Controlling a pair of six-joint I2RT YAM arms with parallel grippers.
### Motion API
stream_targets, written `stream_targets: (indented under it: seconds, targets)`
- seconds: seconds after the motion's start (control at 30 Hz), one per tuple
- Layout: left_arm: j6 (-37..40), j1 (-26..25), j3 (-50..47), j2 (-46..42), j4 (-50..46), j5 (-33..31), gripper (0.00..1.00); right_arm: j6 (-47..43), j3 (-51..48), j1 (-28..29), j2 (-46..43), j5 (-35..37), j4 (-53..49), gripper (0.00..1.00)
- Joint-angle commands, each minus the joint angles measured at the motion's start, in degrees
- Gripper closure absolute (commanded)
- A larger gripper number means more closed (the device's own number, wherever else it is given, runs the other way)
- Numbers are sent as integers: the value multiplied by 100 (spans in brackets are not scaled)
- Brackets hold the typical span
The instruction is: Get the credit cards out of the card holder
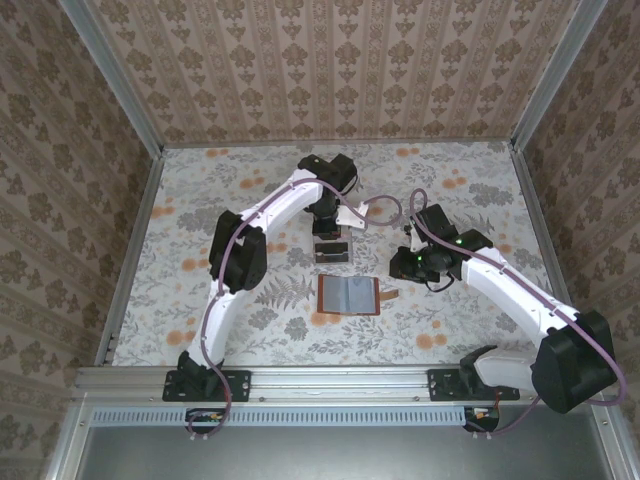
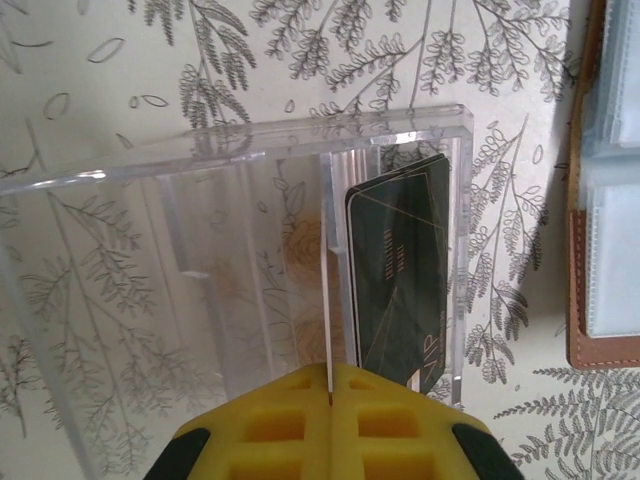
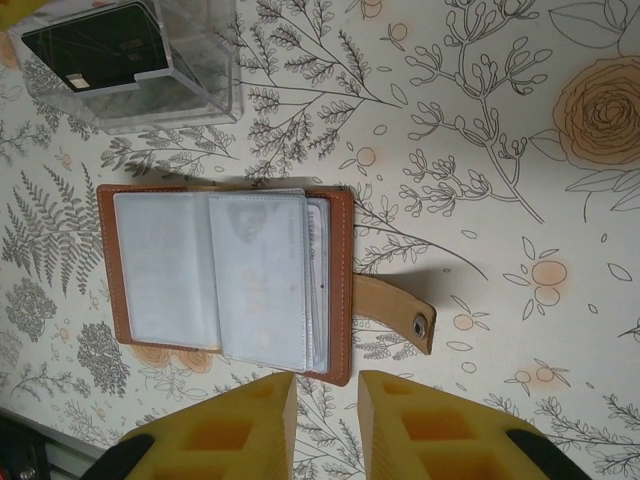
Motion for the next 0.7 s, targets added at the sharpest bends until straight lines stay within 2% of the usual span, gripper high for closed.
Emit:
stream_targets:
  seconds: [0.0, 0.17, 0.3, 0.4, 0.67]
  targets:
    - [275, 78, 191, 47, -494, 278, 100, -99, 10, -31, 63, -31, -132, 75]
    - [275, 100, 281, 151, -647, 298, 100, -87, -2, -27, 107, -48, -100, 75]
    - [159, 157, 477, 234, -679, 208, 81, -84, -11, -37, 107, -49, -103, 75]
    - [110, 168, 568, 180, -522, 43, 77, -89, 1, -40, 94, -41, -110, 75]
    - [45, 170, 468, -76, 66, -369, 76, -61, 22, -38, 72, -48, -99, 74]
